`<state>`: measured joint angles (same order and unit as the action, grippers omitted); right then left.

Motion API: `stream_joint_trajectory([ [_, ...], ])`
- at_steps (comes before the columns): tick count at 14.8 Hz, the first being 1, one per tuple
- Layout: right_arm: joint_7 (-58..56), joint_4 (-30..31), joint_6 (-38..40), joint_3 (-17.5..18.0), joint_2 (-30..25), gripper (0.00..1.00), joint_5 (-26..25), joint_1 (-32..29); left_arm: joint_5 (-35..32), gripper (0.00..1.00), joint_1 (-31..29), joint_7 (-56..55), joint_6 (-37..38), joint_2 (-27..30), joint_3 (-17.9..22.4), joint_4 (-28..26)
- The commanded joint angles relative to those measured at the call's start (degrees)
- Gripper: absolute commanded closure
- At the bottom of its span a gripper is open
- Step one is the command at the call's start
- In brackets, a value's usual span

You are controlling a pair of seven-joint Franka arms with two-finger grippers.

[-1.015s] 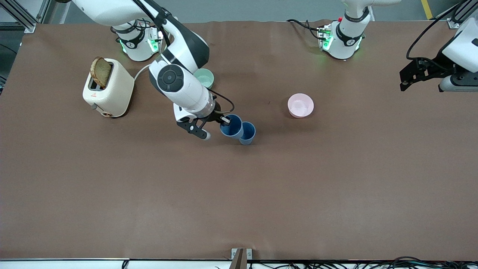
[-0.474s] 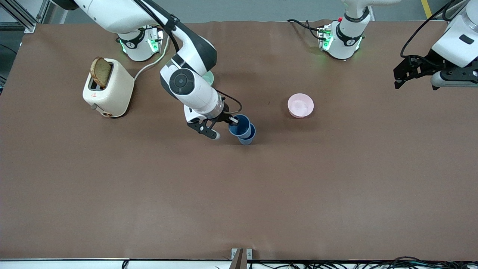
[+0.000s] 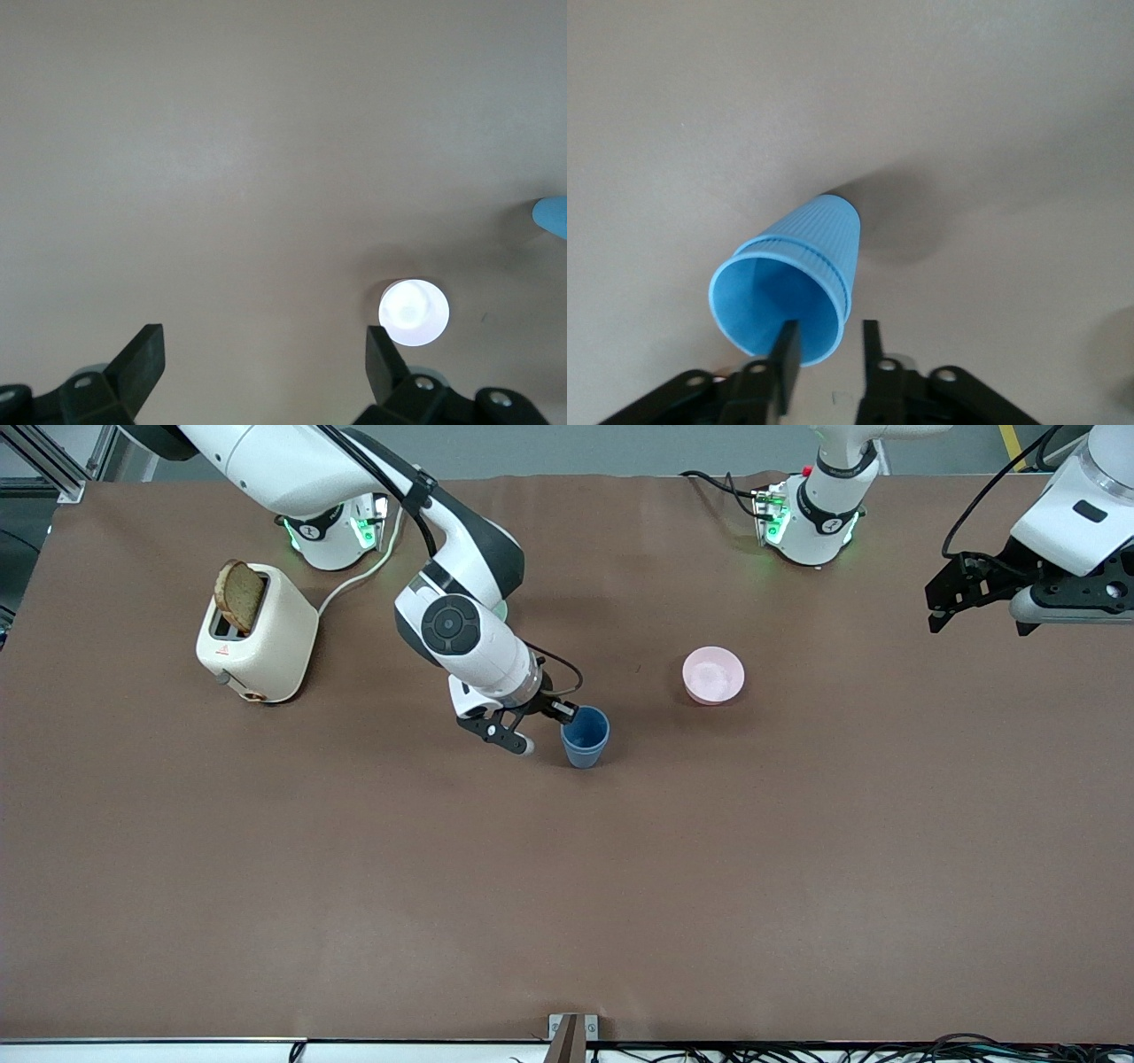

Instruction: Stack blue cups with both arms

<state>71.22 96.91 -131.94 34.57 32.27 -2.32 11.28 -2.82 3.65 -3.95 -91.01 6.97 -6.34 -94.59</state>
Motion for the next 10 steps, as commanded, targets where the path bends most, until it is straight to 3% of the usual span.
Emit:
stream_joint_trajectory([
  [1,0.9,-0.4,0.7,0.3,-2.3,0.0,-1.5,-2.2,1.2,0.0,0.1,0.7,-0.8,0.4,0.0,-0.7],
  [4,-4.0,0.0,7.8,-0.6,-10.2,0.0,-1.7,-6.1,3.4,0.0,-0.1,1.0,-0.9,0.3,0.0,-0.9],
  [8,-22.8,0.1,23.8,-11.9,-23.2,0.0,-1.7,-8.1,3.3,0.0,0.0,1.0,-0.4,0.5,0.1,0.5],
  [10,-30.9,0.1,28.8,-14.7,-27.7,0.0,-1.7,-10.8,3.2,0.0,-0.3,1.1,-0.4,0.3,0.1,0.6],
])
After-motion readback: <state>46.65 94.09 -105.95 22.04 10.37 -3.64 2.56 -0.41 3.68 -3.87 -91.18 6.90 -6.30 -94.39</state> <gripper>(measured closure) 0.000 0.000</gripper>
